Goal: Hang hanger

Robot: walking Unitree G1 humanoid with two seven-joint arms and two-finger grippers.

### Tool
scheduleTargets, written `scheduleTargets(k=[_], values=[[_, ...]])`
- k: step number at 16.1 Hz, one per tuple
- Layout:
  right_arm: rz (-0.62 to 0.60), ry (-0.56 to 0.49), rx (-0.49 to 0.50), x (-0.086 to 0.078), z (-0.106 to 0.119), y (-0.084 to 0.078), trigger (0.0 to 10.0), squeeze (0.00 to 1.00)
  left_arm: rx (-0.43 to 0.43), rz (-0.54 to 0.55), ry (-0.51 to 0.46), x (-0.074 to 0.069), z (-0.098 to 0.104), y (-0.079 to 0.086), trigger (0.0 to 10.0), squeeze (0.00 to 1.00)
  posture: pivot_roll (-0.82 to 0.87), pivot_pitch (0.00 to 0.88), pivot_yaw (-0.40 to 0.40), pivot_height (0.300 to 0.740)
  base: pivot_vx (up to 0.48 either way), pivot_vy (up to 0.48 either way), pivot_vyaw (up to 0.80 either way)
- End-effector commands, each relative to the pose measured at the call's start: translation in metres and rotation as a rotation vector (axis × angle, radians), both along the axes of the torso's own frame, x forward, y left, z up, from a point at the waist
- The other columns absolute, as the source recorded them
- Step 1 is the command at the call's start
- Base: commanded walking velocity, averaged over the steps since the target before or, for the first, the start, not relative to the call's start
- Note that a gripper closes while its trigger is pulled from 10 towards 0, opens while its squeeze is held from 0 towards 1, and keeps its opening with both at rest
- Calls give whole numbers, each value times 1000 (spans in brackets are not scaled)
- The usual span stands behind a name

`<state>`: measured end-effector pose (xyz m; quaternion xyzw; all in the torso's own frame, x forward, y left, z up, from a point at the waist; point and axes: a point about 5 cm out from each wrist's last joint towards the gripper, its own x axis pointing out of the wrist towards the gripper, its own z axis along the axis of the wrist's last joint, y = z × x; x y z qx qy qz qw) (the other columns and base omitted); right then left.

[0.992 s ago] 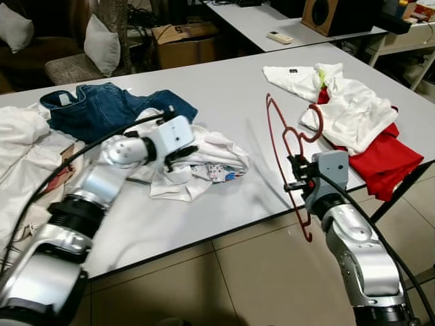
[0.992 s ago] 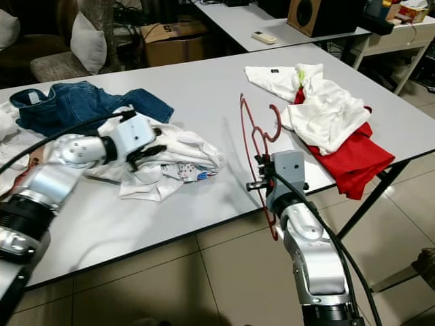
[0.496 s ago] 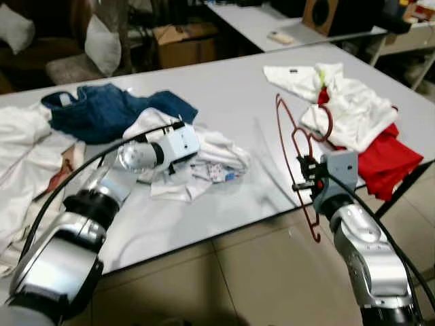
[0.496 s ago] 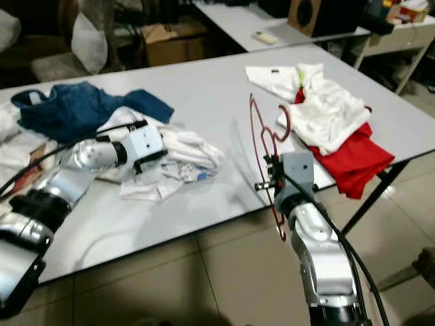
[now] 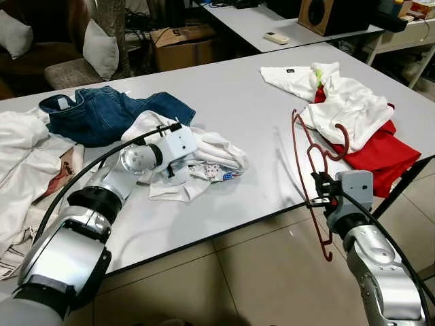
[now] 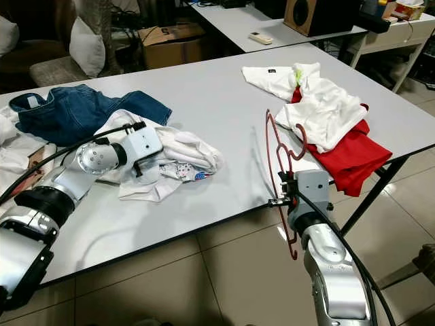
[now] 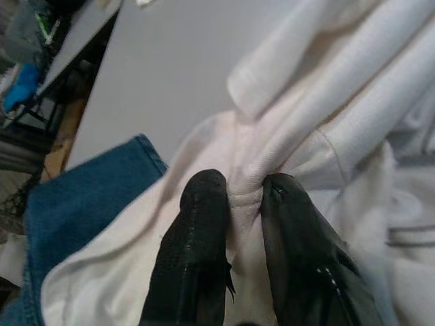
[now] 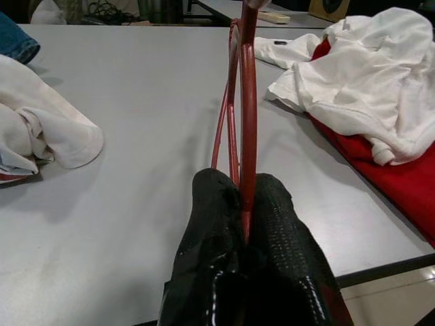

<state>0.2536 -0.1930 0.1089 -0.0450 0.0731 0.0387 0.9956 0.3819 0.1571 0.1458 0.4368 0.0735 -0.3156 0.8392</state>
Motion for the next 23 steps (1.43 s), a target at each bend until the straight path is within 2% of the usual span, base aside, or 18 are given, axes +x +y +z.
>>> scheduleTargets(k=[1,5,7,8,9,10,12,13,14,16,19,23], values=[[-17,35,-4,-4,-7,-5,10000,0,-20,14,-24,3,6,1,0,0,-224,0,75,740,0,0,0],[-2,40,-7,-2,-7,-2,10000,0,-64,6,-8,2,6,1,0,0,-207,0,50,740,0,0,0],[4,36,-7,0,-6,0,10000,0,-122,33,-33,5,12,4,0,0,-208,0,49,740,0,0,0],[6,34,-6,0,-5,0,10000,0,-185,84,-90,10,26,11,0,0,-209,0,50,740,0,0,0],[6,33,-5,0,-5,1,10000,0,-208,104,-111,11,31,14,0,0,-209,0,50,740,0,0,0],[5,32,-4,-1,-5,1,10000,0,-259,132,-177,16,51,21,0,0,-208,0,51,740,0,0,0],[3,32,-1,-1,-5,1,10000,0,-312,124,-310,21,98,33,0,0,-202,0,50,740,0,0,0],[3,32,0,-1,-5,1,10000,0,-325,118,-344,22,110,35,0,0,-201,0,50,740,0,0,0],[6,31,5,-1,-5,3,10000,0,-342,67,-462,20,152,40,0,0,-191,0,48,740,0,0,0],[10,28,13,1,-5,5,10000,0,-359,26,-584,15,190,42,0,0,-180,0,49,740,0,0,0],[12,20,23,3,-4,9,10000,0,-369,3,-671,9,220,45,0,0,-175,0,54,740,0,0,0],[13,15,33,5,-4,11,10000,0,-372,-58,-735,0,245,45,0,0,-161,0,55,740,0,0,0]])
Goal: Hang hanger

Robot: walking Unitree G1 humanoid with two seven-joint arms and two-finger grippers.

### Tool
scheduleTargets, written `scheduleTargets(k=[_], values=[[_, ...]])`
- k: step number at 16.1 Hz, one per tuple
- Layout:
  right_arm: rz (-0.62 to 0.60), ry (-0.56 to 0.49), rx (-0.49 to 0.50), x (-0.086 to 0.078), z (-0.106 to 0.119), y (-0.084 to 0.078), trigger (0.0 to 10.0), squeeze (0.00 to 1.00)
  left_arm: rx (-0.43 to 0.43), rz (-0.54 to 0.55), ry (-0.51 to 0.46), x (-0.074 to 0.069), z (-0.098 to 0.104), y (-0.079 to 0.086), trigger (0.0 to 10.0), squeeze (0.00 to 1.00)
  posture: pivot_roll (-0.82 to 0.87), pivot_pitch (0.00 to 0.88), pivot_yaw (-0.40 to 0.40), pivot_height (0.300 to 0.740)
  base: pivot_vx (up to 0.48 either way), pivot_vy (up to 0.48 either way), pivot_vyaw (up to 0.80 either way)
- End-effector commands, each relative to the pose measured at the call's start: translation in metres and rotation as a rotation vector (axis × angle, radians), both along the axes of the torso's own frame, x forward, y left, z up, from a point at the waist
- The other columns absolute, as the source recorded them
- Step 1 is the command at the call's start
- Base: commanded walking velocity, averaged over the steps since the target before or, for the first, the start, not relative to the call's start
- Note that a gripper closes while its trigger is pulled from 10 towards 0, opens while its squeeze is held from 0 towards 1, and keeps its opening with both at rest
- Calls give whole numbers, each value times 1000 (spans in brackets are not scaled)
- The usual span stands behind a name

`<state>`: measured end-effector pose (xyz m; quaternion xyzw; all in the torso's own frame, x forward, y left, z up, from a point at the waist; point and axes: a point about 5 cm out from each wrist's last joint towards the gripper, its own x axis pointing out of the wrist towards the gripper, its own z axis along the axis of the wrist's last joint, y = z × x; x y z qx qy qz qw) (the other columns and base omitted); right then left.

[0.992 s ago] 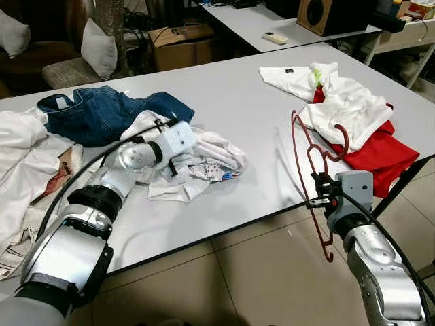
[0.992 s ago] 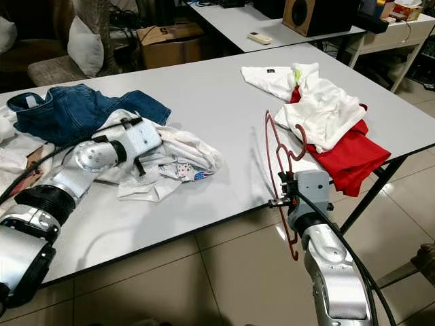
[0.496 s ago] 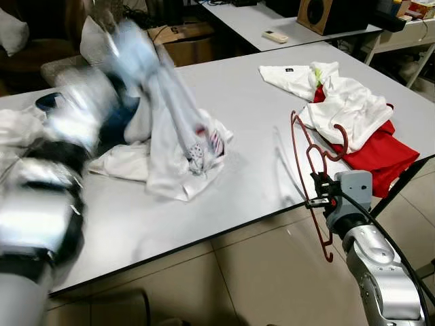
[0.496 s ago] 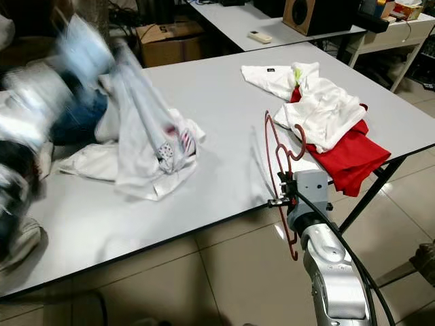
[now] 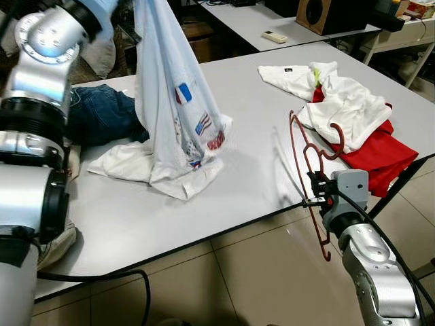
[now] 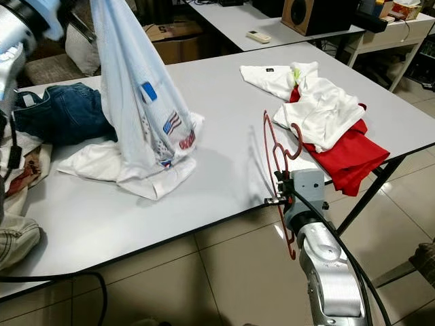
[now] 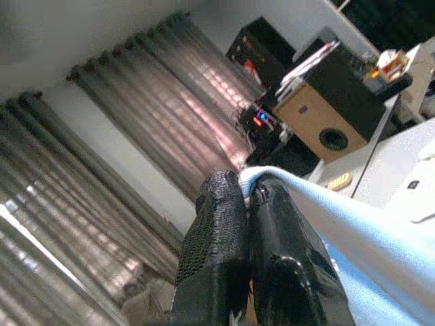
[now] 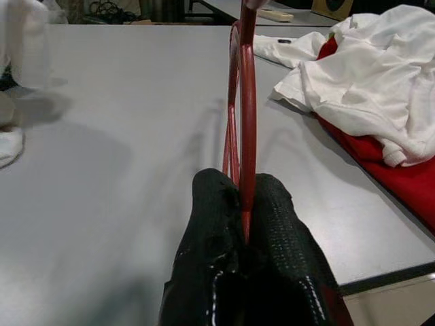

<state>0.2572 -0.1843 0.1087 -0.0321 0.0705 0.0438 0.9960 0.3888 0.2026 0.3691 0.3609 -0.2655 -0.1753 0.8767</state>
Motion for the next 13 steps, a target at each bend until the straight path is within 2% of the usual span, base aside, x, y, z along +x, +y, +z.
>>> scheduleTargets(k=[1,4,6,8,9,10,11,12,13], values=[[8,17,10,2,-4,4,10000,0,15,-38,-70,-9,25,-1,0,0,-158,0,56,740,0,0,0],[20,9,22,5,-3,9,10000,0,24,-184,-22,-22,44,0,0,0,-145,0,55,740,0,0,0],[25,4,29,8,-4,10,10000,0,-92,-320,-64,-45,85,5,0,0,-130,0,52,740,0,0,0],[26,-5,34,13,-2,11,10000,0,-207,-392,-114,-58,114,2,0,0,-116,0,46,740,0,0,0],[27,-10,37,16,-1,11,10000,0,-271,-416,-116,-59,122,1,0,0,-113,0,47,740,0,0,0],[27,-12,38,17,-1,12,10000,0,-283,-392,-109,-56,121,2,0,0,-111,0,47,740,0,0,0],[27,-14,38,18,-1,12,10000,0,-276,-282,-65,-42,107,7,0,0,-110,0,50,740,0,0,0],[26,-16,38,19,-1,12,10000,0,-315,-181,10,-26,87,13,0,0,-111,0,51,740,0,0,0],[25,-17,35,19,-2,11,10000,0,-347,-43,136,-7,49,24,0,0,-114,0,54,740,0,0,0]])
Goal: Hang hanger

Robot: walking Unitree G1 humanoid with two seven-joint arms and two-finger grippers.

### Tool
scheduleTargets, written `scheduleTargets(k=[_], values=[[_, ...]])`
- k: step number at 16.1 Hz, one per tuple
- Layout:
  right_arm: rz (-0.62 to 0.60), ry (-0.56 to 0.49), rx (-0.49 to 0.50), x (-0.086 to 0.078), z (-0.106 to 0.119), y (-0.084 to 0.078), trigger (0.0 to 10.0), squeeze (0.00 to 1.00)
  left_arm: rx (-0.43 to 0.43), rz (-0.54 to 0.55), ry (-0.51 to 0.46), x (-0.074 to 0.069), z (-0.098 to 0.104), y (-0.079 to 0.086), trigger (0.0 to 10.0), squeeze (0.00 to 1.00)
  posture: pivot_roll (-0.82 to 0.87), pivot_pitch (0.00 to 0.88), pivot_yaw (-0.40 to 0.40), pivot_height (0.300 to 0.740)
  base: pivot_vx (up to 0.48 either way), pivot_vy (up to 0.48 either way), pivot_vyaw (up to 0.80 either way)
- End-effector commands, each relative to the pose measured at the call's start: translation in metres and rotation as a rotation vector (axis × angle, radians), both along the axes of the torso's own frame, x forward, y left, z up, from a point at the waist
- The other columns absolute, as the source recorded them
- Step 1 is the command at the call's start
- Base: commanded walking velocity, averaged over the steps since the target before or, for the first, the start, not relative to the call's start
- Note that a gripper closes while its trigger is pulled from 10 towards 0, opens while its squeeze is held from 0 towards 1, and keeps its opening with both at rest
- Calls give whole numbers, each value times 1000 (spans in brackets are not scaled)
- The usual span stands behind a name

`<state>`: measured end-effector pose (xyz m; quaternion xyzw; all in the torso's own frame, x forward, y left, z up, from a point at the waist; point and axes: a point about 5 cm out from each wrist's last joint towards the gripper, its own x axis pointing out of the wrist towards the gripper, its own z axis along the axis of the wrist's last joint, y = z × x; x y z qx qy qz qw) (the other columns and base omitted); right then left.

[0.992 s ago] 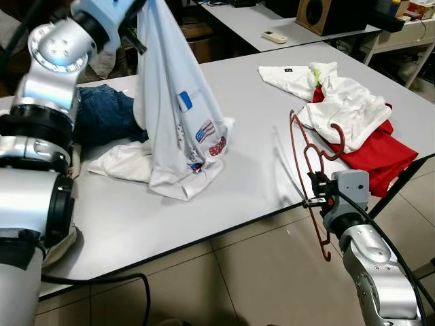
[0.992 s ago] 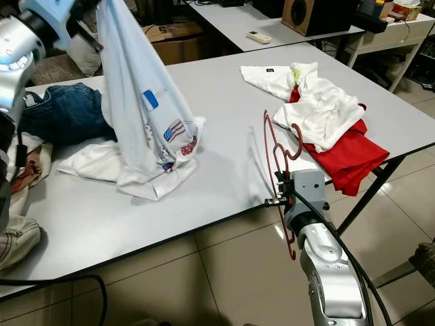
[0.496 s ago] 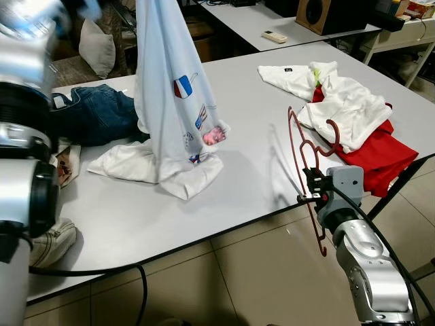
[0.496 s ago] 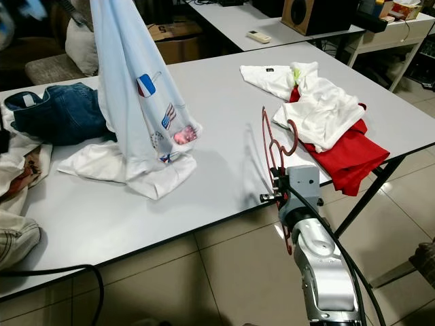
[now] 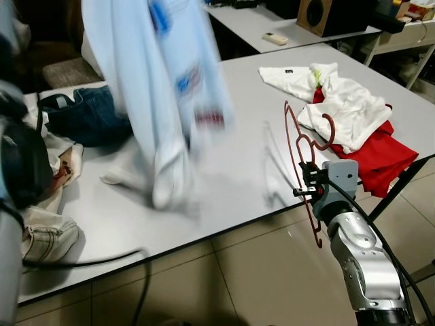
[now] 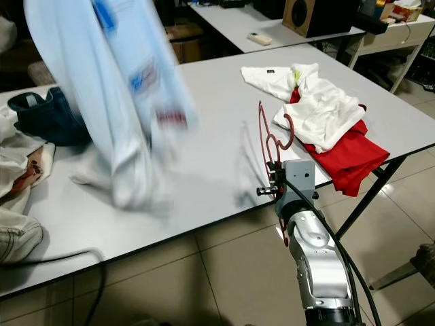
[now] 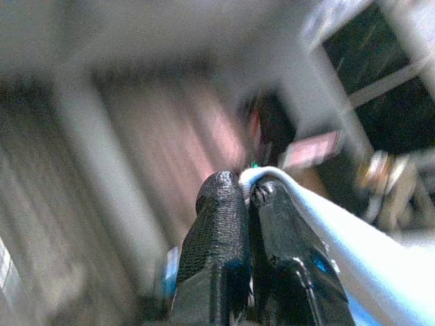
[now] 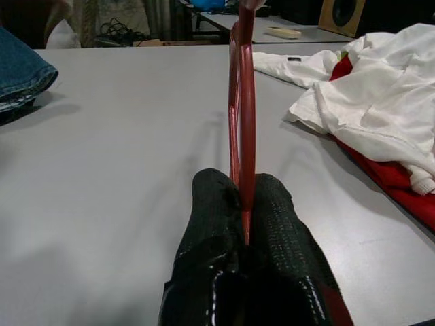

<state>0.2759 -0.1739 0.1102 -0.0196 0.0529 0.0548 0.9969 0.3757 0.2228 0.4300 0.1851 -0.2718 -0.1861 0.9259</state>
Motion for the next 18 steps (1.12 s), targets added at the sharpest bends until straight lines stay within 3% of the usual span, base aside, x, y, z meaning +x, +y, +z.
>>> scheduleTargets(k=[1,3,4,5,6,8,9,10,11,12,16,18], values=[[2,17,5,1,-3,0,10000,0,-8,107,135,15,-37,9,0,0,-114,0,55,740,0,0,0],[-2,16,5,1,-4,-1,10000,0,-11,233,261,25,-85,24,0,0,-113,0,54,740,0,0,0],[-2,13,4,2,-4,-1,10000,0,18,349,331,27,-121,37,0,0,-113,0,52,740,0,0,0],[-2,13,4,2,-4,-1,10000,0,18,349,331,27,-121,37,0,0,-113,0,52,740,0,0,0],[1,8,4,4,-2,0,10000,0,14,579,414,17,-165,72,0,0,-112,0,47,740,0,0,0],[7,10,3,3,-4,0,10000,0,52,715,450,5,-185,97,0,0,-102,0,35,740,0,0,0],[12,13,4,3,-5,1,10000,0,84,713,483,3,-191,100,3137,0,-95,0,29,740,0,0,0],[24,18,7,4,-6,4,10000,0,119,600,574,1,-206,96,10000,0,-88,0,25,740,0,0,0],[46,24,6,5,-6,9,10000,0,201,464,647,1,-216,86,10000,0,-82,0,20,740,0,0,0],[56,21,11,7,-6,12,10000,0,274,355,703,-1,-223,78,10000,1000,-78,0,20,740,0,0,0],[56,19,17,6,-7,15,10000,0,560,214,803,-13,-231,83,10000,1000,-69,0,37,740,0,0,0],[59,19,24,4,-9,18,10000,0,590,74,868,-24,-227,89,10000,1000,-60,0,42,740,0,0,0]])
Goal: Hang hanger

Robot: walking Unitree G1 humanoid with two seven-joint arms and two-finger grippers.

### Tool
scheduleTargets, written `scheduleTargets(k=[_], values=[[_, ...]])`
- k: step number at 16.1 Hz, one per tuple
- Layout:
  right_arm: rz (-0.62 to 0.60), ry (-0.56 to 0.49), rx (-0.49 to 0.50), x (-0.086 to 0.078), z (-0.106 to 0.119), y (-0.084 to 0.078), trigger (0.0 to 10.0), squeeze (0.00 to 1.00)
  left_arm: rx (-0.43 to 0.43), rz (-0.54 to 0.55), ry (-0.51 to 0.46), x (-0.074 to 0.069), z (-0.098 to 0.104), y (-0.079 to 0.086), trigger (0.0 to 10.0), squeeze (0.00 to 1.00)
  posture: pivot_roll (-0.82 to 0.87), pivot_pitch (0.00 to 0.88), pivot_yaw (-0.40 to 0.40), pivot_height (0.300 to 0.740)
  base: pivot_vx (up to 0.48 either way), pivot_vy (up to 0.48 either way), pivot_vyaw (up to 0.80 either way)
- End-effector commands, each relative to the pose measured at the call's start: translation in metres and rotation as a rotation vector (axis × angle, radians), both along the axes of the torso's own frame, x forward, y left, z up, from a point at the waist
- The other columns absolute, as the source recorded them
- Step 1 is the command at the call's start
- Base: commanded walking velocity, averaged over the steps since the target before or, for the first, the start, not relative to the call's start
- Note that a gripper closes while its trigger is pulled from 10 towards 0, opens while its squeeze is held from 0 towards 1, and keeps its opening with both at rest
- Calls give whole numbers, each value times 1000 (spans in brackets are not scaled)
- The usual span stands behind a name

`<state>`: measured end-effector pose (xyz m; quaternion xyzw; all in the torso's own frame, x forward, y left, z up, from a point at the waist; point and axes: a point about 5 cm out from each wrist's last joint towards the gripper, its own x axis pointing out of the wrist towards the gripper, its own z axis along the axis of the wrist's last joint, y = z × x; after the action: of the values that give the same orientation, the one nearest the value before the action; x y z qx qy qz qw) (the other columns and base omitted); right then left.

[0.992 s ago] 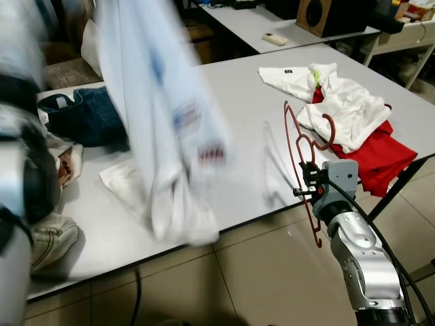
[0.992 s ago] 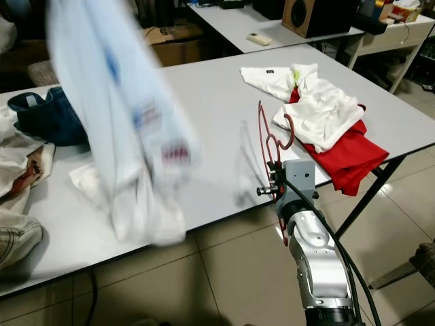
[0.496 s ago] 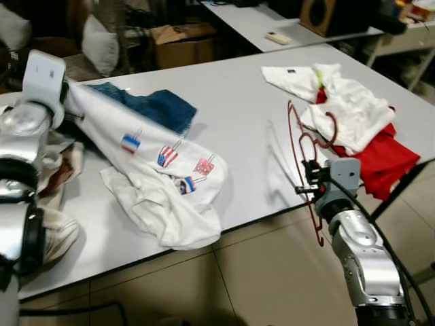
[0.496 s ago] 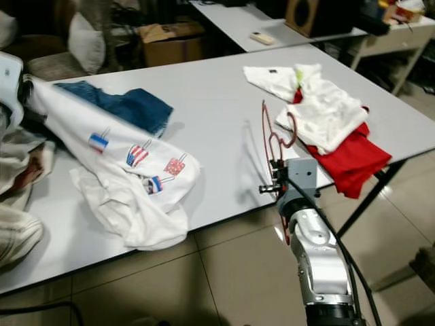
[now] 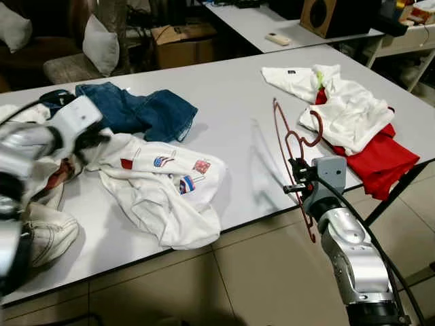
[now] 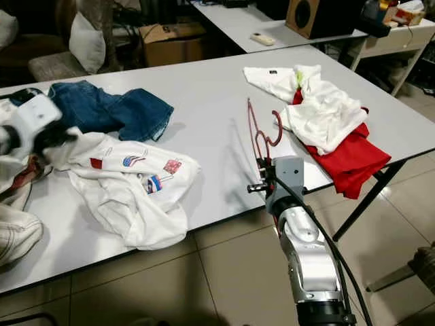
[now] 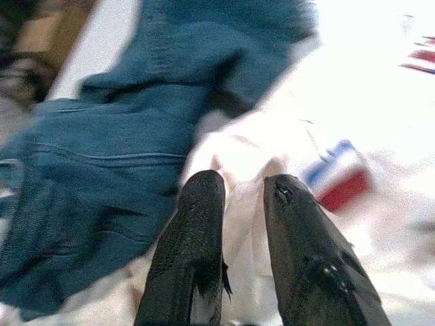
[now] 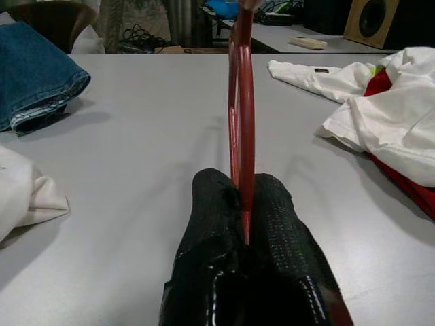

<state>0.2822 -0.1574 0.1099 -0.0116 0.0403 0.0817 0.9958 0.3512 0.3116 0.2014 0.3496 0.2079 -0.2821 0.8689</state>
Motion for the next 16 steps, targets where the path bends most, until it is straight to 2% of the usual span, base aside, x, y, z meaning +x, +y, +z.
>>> scheduleTargets(k=[1,3,5,7,8,9,10,11,12,14,16], values=[[7,43,4,-3,-9,3,10000,0,-21,-43,19,-3,4,1,10000,1000,-51,0,41,740,0,0,0],[16,44,4,-2,-9,5,10000,0,-126,-193,116,-15,8,-4,10000,1000,-47,0,44,740,0,0,0],[17,42,0,-2,-9,4,10000,0,-146,-249,164,-24,5,-7,10000,1000,-55,0,66,740,0,0,0],[-2,36,1,-5,-9,1,10000,0,-126,-361,198,-37,-7,-21,10000,1000,-59,0,81,740,0,0,0],[-13,34,4,-7,-10,0,10000,0,-78,-423,192,-44,-21,-35,10000,745,-60,0,85,740,0,0,0],[-14,33,5,-7,-9,1,10000,0,-71,-436,189,-45,-25,-40,10000,173,-58,0,86,740,0,0,0],[-14,33,7,-7,-10,1,10000,0,-49,-430,176,-44,-30,-43,10000,0,-55,0,85,740,0,0,0],[-11,33,9,-6,-10,3,10000,0,-16,-413,172,-44,-39,-46,10000,0,-51,0,87,740,0,0,0],[-10,32,10,-6,-10,3,10000,0,-21,-409,165,-44,-43,-50,10000,0,-50,0,88,740,0,0,0],[-12,30,16,-5,-9,5,10000,0,-91,-408,192,-51,-53,-62,10000,0,-51,0,92,740,0,0,0],[-13,31,17,-7,-10,5,10000,0,-93,-408,208,-58,-58,-67,10000,0,-53,0,91,740,0,0,0]])
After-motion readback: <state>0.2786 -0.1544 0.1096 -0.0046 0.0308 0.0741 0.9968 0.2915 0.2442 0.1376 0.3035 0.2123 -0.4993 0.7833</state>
